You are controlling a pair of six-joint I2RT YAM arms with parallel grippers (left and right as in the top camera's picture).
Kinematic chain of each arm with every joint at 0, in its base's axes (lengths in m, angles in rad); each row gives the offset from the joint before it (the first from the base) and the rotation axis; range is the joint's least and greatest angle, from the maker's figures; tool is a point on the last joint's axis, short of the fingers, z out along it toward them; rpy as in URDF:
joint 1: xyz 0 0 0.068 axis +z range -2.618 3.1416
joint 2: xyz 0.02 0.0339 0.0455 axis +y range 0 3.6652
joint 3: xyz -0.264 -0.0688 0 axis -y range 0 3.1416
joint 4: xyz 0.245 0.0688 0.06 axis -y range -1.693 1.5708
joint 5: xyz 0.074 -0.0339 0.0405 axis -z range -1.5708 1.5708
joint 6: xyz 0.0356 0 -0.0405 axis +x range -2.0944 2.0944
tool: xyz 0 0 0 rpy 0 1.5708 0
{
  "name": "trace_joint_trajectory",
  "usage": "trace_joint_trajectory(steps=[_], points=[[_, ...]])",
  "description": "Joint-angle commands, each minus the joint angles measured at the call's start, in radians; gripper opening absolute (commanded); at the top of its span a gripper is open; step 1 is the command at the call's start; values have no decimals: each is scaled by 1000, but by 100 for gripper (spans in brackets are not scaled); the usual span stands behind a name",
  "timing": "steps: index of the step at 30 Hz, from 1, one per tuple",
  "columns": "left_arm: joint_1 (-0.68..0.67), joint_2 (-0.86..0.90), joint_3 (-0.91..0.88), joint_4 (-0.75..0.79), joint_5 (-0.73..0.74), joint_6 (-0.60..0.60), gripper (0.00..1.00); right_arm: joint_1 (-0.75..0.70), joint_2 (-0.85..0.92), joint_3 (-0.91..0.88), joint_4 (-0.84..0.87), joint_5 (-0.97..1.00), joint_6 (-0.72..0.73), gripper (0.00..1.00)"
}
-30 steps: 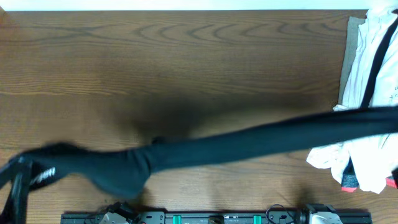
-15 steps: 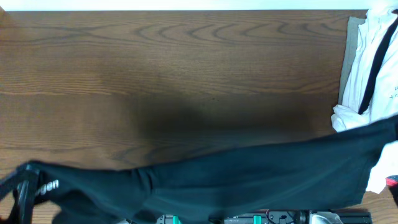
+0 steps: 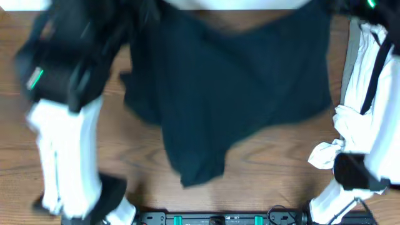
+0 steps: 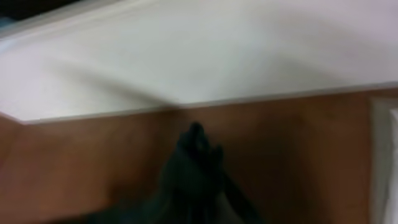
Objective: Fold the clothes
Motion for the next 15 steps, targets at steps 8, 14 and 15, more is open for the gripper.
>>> trace_joint_trajectory(steps=[8,14,15], points=[[507,227,11,594,648,-148,6,-96,105,11,415,-51,48,1],[645,276,11,502,948,-91,6,-117,107,10,344,-28,-2,1],[649,279,11,422,940,-50,6,-117,109,10,316,-14,-15,1]])
